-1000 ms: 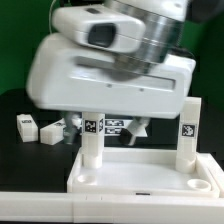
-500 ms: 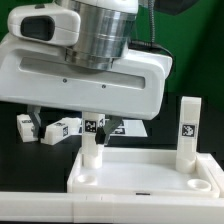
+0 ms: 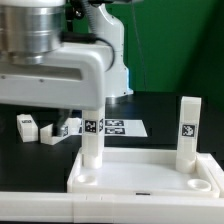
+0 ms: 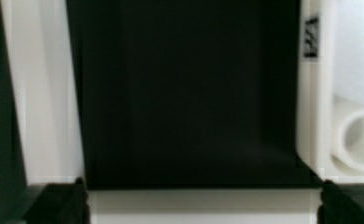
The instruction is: Assemble desk
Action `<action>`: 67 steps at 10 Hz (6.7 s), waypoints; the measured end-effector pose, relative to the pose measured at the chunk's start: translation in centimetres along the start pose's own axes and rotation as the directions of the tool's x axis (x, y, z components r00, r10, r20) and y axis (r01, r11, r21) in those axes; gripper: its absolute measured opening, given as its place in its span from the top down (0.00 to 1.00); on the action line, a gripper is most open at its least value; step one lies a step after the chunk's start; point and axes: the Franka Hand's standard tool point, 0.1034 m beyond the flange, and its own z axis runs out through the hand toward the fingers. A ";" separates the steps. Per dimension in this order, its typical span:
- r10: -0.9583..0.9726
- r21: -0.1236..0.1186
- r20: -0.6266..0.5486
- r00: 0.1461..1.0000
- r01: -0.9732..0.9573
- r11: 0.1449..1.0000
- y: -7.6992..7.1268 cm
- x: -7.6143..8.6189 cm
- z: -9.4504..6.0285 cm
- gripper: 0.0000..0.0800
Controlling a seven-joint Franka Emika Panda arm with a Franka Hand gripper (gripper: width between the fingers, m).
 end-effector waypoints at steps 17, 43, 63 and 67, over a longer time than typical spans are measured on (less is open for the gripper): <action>0.291 0.142 0.243 0.925 -0.331 0.933 4.2 -13.2 5.8 0.19; 0.163 0.133 0.736 0.657 -0.376 0.917 0.5 -18.8 11.2 0.19; 0.061 0.201 0.562 0.825 -0.208 0.957 0.7 -13.8 4.9 0.64; 0.074 0.197 0.429 0.900 -0.173 0.965 1.0 -10.9 1.2 0.64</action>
Offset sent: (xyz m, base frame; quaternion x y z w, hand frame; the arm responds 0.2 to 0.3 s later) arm 0.0000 0.0000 0.0000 0.0000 0.0000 0.0000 1.0000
